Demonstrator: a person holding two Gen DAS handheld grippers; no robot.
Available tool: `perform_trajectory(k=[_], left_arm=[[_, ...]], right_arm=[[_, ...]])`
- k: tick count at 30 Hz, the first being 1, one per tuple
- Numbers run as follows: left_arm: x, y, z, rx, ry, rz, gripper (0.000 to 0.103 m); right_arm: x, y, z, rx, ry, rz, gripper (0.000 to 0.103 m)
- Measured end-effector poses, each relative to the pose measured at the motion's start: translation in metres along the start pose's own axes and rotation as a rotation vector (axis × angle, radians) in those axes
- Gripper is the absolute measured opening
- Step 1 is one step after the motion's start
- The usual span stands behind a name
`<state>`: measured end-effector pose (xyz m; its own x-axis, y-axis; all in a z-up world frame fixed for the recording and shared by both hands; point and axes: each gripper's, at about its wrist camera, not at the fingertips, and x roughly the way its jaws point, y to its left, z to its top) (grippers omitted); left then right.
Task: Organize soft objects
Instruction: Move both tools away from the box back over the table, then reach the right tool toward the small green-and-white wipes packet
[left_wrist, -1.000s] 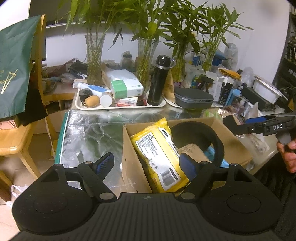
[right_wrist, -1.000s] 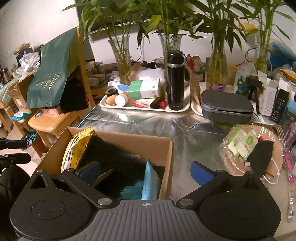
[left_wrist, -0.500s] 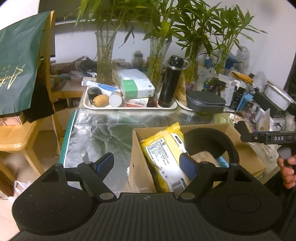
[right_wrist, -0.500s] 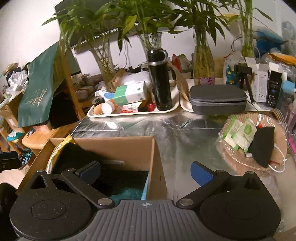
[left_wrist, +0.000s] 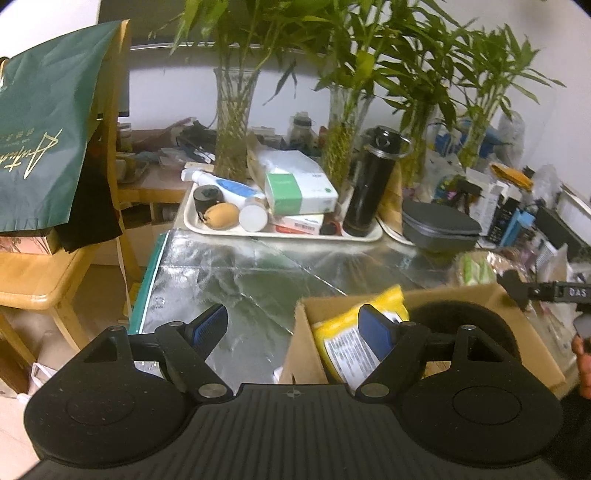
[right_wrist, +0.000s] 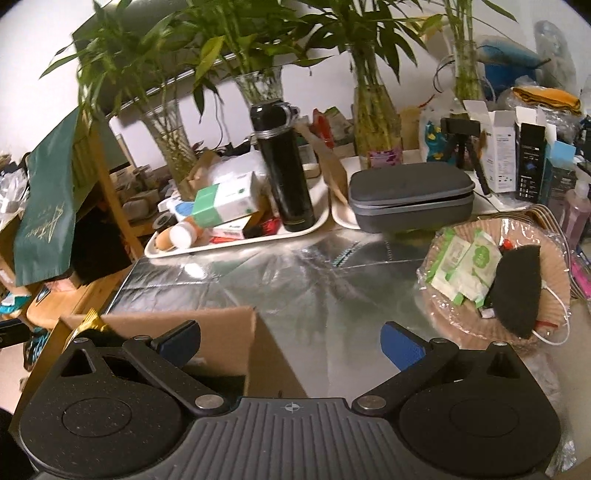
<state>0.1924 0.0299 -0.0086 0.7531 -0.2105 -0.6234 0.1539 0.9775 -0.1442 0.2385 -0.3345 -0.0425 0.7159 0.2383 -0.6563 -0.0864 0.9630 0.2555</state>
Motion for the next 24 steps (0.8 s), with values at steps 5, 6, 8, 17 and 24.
perform_trajectory(k=[5,6,8,17,24], left_arm=[[0.015,0.008,0.008,-0.041,-0.004,0.011,0.078],[0.019,0.01,0.009,-0.049,-0.005,0.013,0.078],[0.026,0.014,0.012,-0.069,-0.008,0.017,0.078],[0.064,0.031,0.023,-0.136,-0.024,0.056,0.078],[0.096,0.044,0.025,-0.182,-0.01,0.074,0.078]], right_arm=[[0.011,-0.005,0.007,0.015,0.004,-0.016,0.103],[0.014,-0.006,0.009,0.015,0.003,-0.017,0.103],[0.019,-0.005,0.011,0.012,0.003,-0.018,0.103],[0.042,-0.008,0.023,-0.002,0.007,-0.035,0.103],[0.063,-0.015,0.032,0.002,0.025,-0.057,0.103]])
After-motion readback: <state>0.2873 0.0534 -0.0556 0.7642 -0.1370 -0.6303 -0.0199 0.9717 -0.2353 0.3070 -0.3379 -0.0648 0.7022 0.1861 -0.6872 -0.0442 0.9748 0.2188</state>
